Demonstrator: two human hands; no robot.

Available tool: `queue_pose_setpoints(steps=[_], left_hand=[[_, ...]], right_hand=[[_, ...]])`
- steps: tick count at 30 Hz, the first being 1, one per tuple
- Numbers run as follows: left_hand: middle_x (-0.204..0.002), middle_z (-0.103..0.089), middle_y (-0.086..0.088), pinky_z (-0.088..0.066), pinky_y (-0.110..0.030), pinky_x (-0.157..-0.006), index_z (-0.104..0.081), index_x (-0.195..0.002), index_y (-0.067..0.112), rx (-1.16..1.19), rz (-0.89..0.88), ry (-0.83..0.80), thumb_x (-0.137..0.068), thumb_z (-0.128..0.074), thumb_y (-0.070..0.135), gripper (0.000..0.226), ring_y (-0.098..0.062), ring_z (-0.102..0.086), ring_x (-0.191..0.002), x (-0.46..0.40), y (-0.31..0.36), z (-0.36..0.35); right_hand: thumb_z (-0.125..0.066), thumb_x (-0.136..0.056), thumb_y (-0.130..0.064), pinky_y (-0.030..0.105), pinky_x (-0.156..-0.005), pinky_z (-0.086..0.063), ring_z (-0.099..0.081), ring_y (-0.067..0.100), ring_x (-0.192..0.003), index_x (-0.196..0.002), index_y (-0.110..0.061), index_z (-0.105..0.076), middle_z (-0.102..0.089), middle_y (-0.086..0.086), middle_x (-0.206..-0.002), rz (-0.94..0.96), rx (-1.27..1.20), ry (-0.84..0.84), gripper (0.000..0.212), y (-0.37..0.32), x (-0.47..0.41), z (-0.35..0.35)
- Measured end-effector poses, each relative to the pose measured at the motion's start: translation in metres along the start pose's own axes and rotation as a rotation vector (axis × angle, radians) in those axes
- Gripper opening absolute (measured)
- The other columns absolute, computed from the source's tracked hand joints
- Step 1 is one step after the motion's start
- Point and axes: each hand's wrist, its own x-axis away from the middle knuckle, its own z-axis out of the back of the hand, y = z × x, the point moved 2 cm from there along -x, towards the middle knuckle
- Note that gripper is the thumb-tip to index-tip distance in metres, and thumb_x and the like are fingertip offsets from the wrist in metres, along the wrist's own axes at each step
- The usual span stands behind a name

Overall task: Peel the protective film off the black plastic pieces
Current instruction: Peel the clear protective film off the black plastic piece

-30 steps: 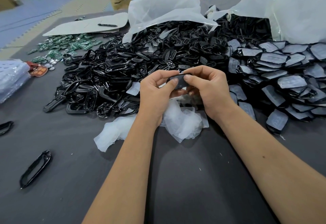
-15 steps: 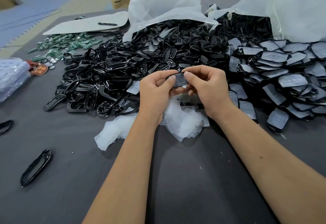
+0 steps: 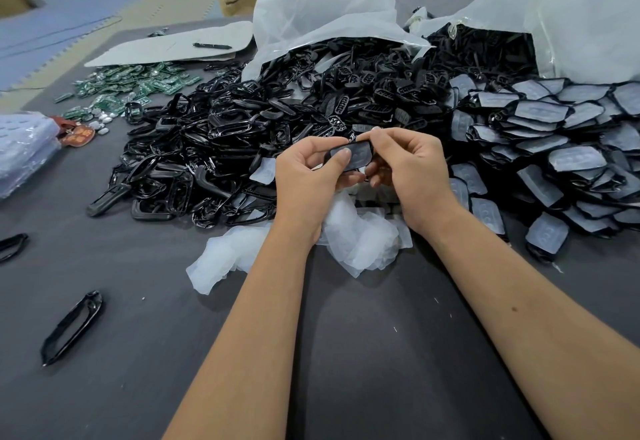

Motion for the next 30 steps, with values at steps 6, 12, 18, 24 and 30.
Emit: queue_pose_setpoints(steps=[6, 12, 18, 24, 30], left_hand=[[-0.086, -0.076, -0.015, -0.065, -0.033, -0.069, -0.071, -0.097, 0.004, 0.020, 0.006, -0.014, -0.095, -0.066, -0.008, 0.013, -0.027, -0.075, -0.073, 0.0006, -0.0005, 0.0002], [-0.084, -0.077, -0.009, -0.063, -0.029, -0.066, -0.070, -0.096, 0.004, 0.028, 0.010, -0.045, -0.095, -0.065, -0.009, 0.015, -0.023, -0.074, -0.069, 0.0011, 0.0008, 0.0001], [-0.083, -0.076, -0.010, -0.063, -0.027, -0.066, -0.068, -0.104, -0.002, 0.065, 0.031, -0.061, -0.099, -0.060, -0.009, 0.012, -0.020, -0.073, -0.063, 0.0011, 0.0027, 0.0012], [-0.089, -0.077, -0.015, -0.062, -0.026, -0.065, -0.070, -0.106, -0.001, 0.031, 0.034, -0.063, -0.103, -0.053, -0.008, 0.018, -0.025, -0.074, -0.067, -0.0006, 0.0019, 0.0008], [-0.087, -0.076, -0.015, -0.060, -0.026, -0.062, -0.072, -0.100, 0.001, -0.006, 0.001, -0.037, -0.103, -0.057, -0.001, 0.015, -0.022, -0.074, -0.070, -0.0011, -0.0013, -0.0010]], right_hand=[[-0.075, -0.092, -0.001, 0.028, -0.053, -0.054, -0.068, 0.016, -0.061, -0.103, -0.003, -0.075, -0.075, 0.008, -0.081, 0.049, 0.078, -0.027, 0.012, 0.0008, 0.0029, 0.0000], [-0.075, -0.091, 0.001, 0.024, -0.050, -0.051, -0.062, 0.013, -0.057, -0.101, 0.000, -0.076, -0.072, 0.010, -0.077, 0.029, 0.025, -0.028, 0.010, -0.0011, 0.0019, 0.0006], [-0.075, -0.094, -0.008, 0.020, -0.046, -0.047, -0.060, 0.009, -0.049, -0.096, -0.006, -0.075, -0.069, -0.001, -0.063, -0.024, -0.019, -0.041, 0.003, -0.0026, 0.0014, 0.0020], [-0.074, -0.094, -0.005, 0.021, -0.044, -0.047, -0.060, 0.010, -0.048, -0.093, -0.005, -0.074, -0.068, 0.001, -0.062, -0.017, 0.034, -0.028, 0.001, -0.0017, 0.0022, 0.0019], [-0.072, -0.095, -0.002, 0.022, -0.045, -0.050, -0.065, 0.012, -0.049, -0.087, -0.007, -0.074, -0.070, 0.001, -0.061, 0.012, 0.110, 0.032, 0.009, 0.0006, 0.0012, 0.0009]])
